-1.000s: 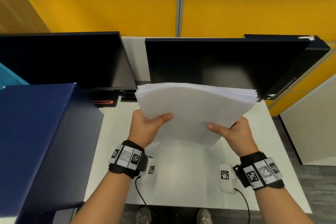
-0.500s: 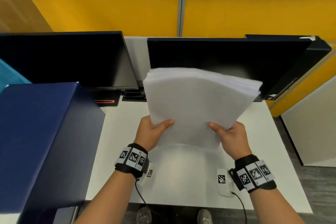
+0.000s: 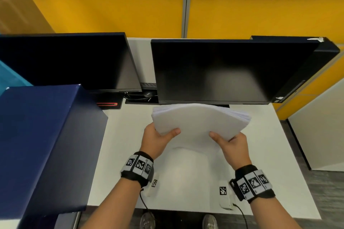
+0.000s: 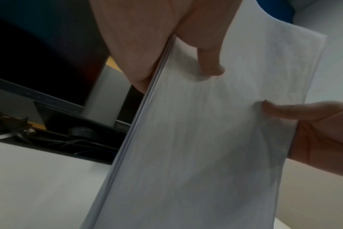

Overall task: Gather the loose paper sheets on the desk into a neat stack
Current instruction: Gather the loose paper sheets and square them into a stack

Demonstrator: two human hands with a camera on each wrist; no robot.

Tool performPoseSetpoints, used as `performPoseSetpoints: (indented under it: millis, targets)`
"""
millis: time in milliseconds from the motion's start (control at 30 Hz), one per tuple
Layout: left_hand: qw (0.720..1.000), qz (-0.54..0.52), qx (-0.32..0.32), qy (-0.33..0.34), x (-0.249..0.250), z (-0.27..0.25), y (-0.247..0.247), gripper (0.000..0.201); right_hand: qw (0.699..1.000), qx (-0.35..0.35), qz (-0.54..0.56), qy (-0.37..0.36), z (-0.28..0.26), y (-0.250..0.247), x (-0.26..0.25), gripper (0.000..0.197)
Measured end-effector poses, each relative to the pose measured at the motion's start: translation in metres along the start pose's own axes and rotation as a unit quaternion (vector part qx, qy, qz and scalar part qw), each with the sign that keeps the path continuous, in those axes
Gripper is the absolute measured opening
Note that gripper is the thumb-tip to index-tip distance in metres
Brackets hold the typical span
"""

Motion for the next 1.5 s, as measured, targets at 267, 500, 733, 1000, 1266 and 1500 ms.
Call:
performPoseSetpoints:
  millis: [267,500,733,1000,1266,1500]
  targets:
    - [0.999,-0.015,0.027,0.013,0.009,-0.010,-0.001,0.019,1.000,0.025,0.002,0.004,-0.001,0.001,-0.001,0.024]
    - [0.998,-0.026,0.043,0.040,0.016,-0.018,0.001,0.032,1.000,-0.007,-0.006,-0.001,-0.004,0.007,-0.004,0.043]
    - [0.979,-0.101,0.125,0.122,0.072,-0.022,0.002,0.032,0.993,0.048,0.099,-0.050,-0.008,0.004,-0.047,0.064]
    - [0.972,-0.081,0.206,0.077,0.078,-0.009,0.004,0.020,0.987,0.151,0.051,-0.015,0.010,-0.002,-0.065,0.023]
    - [0.999,-0.033,0.011,0.029,0.027,0.006,0.009,0.044,1.000,0.003,0.005,-0.006,0.017,0.002,-0.026,0.046]
    - [0.991,-0.107,0.078,-0.030,0.023,0.013,-0.009,0.011,0.997,-0.065,-0.005,0.053,0.013,0.002,0.023,0.039]
Point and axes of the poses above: each hand's wrist, its own z-axis towards the middle knuckle, its own y-axis out of the palm, x = y × z, the point moved 8 cm from there along z, towards the middle knuckle, and after that the axes turned 3 degrees about -z, right-handed, at the moved point
